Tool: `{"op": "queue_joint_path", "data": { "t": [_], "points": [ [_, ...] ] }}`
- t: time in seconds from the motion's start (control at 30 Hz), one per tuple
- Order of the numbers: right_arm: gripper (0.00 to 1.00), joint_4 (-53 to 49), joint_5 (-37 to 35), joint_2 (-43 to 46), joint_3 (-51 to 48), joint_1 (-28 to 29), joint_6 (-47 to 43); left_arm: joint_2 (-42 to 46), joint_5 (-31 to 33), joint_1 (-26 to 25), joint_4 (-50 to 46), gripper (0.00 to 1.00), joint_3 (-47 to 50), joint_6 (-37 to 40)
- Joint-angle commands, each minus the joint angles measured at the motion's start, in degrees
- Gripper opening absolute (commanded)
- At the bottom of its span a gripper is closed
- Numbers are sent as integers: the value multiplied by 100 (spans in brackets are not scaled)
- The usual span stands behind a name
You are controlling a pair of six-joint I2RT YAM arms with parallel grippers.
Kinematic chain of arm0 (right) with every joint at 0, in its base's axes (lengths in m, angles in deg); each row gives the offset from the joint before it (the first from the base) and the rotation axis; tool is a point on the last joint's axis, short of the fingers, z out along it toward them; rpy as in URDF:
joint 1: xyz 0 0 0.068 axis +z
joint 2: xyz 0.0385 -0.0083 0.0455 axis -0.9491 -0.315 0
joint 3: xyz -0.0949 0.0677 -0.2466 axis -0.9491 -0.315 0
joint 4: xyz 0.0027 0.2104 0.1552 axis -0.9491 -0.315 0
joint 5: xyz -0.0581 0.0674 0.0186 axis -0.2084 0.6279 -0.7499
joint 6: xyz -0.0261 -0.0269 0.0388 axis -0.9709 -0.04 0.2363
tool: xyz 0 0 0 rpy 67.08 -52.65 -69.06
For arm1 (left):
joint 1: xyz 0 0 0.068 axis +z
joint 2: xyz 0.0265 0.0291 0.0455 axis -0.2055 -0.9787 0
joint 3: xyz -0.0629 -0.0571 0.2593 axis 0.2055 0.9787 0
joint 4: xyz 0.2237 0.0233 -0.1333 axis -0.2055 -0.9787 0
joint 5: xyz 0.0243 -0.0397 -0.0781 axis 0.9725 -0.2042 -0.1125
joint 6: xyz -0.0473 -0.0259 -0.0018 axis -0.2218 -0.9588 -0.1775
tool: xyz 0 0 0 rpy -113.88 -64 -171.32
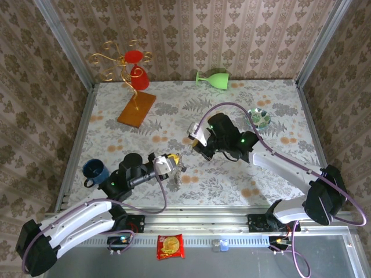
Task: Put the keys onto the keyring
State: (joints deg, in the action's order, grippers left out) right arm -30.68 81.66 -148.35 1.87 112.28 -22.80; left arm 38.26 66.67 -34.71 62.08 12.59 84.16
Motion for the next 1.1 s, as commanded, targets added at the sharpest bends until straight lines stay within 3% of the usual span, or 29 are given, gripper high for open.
{"op": "queue_joint_path", "data": {
  "t": [0.0, 0.17, 0.37, 0.47, 0.6, 0.7, 0.87, 1.07],
  "points": [
    [0, -380, -246, -197, -306, 26, -69, 81, -253, 229, 607, 0, 86, -829],
    [0, -341, -5, -494, -466, 97, -276, -135, -779, 589, 921, 0, 126, -1473],
    [0, -482, 576, -1145, -273, -23, -114, -286, -1095, 758, 1120, 0, 146, -1623],
    [1, -634, 443, -1506, -111, -150, 144, -282, -1118, 763, 1157, 0, 179, -1580],
    [25, -565, -269, -1599, -36, -331, 666, -258, -1119, 772, 1158, 0, 197, -1537],
    [31, -493, -303, -1416, -77, -438, 765, -255, -1122, 783, 1206, 0, 233, -1528],
    [34, 270, 463, -675, -580, -494, 343, -271, -1218, 815, 1338, 0, 277, -1593],
    [33, 2237, 2092, 482, -1690, -482, -927, -315, -1489, 877, 1579, 0, 355, -1655]
  ]
}}
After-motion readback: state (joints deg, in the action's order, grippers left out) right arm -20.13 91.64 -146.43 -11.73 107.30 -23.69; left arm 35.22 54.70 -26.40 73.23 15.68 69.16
